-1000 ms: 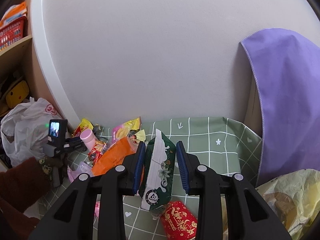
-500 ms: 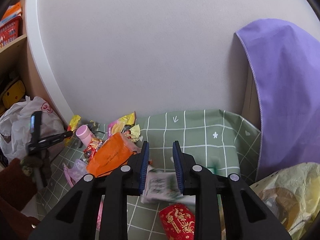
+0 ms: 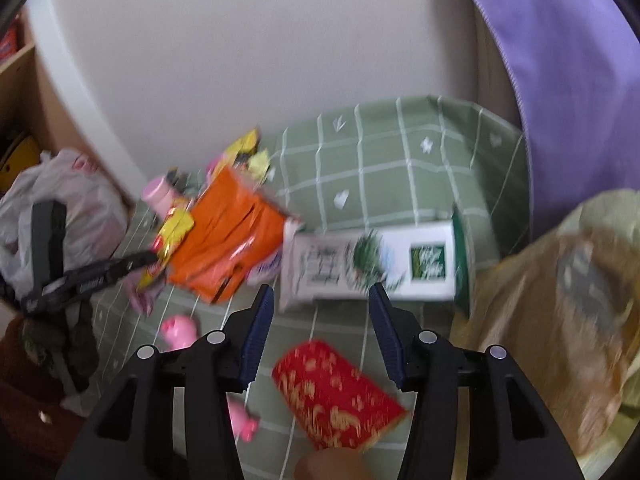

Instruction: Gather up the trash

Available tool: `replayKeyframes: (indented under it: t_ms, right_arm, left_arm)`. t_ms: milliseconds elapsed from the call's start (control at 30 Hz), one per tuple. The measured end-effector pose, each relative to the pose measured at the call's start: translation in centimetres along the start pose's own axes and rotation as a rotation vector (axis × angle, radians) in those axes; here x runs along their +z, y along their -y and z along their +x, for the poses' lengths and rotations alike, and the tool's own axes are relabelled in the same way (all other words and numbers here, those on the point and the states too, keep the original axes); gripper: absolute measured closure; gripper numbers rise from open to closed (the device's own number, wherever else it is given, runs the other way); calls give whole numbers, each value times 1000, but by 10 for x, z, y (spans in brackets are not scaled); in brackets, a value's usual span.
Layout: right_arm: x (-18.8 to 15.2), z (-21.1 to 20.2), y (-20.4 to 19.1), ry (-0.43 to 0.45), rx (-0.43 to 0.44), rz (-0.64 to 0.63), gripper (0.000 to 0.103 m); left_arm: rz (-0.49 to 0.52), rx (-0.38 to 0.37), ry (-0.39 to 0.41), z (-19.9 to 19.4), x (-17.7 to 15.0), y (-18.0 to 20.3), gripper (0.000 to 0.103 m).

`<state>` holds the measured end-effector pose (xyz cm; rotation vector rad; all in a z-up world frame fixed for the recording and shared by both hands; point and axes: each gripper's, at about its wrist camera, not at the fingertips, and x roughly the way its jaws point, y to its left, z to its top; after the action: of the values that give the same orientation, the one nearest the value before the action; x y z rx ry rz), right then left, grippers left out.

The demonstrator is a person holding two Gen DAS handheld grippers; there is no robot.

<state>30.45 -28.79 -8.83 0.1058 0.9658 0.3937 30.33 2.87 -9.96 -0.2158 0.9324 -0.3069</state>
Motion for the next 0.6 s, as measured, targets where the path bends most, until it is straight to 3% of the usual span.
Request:
replayKeyframes:
  t_ms: [167, 267, 367, 467, 600]
  right_arm:
    - [-27, -24, -6, -14, -61, -73, 56]
    - [-47, -44, 8, 2, -43, 35, 56]
    - [-66, -34, 20, -46, -16, 149, 56]
    - [-67, -18, 19, -33, 6, 199, 81]
    - [-45, -11, -7, 37, -22, 93, 97]
  left_arm:
    - [3, -14, 33, -4, -2, -3, 69]
    - [-3, 3, 74, -12, -1, -11, 64]
    - [-36, 38, 100, -22, -3, -24, 63]
    - [-66, 73, 91, -26, -7, -38, 63]
    - [-61, 94, 81, -25, -12, -47, 62]
